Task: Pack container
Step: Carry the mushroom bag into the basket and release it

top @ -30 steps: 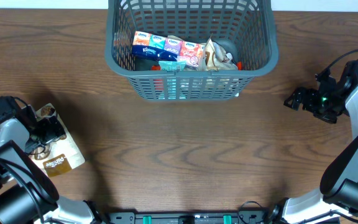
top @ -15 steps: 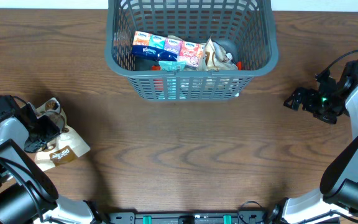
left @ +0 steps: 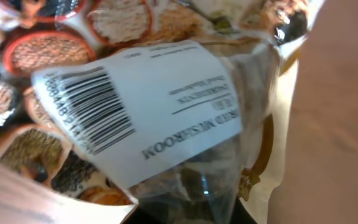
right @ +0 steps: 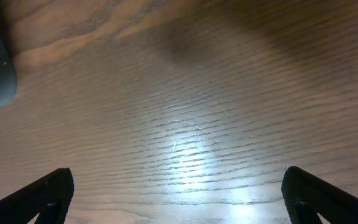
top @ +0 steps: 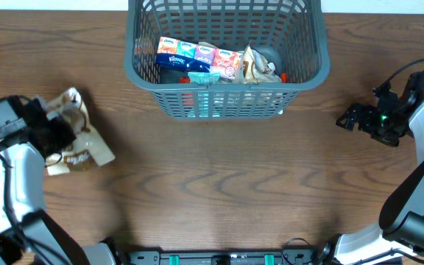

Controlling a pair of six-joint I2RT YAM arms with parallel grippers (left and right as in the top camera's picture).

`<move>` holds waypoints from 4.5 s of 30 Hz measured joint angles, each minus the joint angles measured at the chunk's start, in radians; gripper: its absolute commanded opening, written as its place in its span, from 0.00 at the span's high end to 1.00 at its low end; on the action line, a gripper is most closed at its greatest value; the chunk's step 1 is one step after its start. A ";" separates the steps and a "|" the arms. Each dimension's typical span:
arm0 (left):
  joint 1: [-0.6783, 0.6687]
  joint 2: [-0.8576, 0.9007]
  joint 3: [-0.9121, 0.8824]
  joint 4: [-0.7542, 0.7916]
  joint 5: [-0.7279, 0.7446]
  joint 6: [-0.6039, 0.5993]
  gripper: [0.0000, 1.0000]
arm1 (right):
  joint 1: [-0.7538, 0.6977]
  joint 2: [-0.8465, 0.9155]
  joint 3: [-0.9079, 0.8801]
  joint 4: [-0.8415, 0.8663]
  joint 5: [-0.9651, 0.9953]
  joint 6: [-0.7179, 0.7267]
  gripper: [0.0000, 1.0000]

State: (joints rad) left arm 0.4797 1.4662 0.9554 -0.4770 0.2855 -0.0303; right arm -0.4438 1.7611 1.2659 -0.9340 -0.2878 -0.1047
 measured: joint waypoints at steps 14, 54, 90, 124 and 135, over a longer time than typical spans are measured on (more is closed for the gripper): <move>-0.264 -0.042 0.521 -0.198 -0.106 -0.003 0.95 | 0.000 0.000 0.000 -0.009 0.000 0.000 0.01; -0.787 0.227 0.734 0.360 -0.087 0.785 0.94 | 0.000 0.000 -0.001 0.016 -0.001 0.000 0.01; -0.893 0.477 0.735 0.174 -0.030 0.925 0.02 | 0.000 0.000 -0.002 0.087 0.000 0.000 0.01; -0.372 -0.101 0.609 0.360 -0.293 0.385 0.01 | 0.020 -0.116 0.497 0.498 0.069 0.083 0.01; -0.363 -0.482 0.011 0.506 -0.232 0.220 0.01 | 0.139 -0.618 0.055 0.517 0.215 0.103 0.01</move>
State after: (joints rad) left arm 0.1169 0.9840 0.9665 0.0292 0.0532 0.1894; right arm -0.3050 1.1431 1.3209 -0.4175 -0.0731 -0.0017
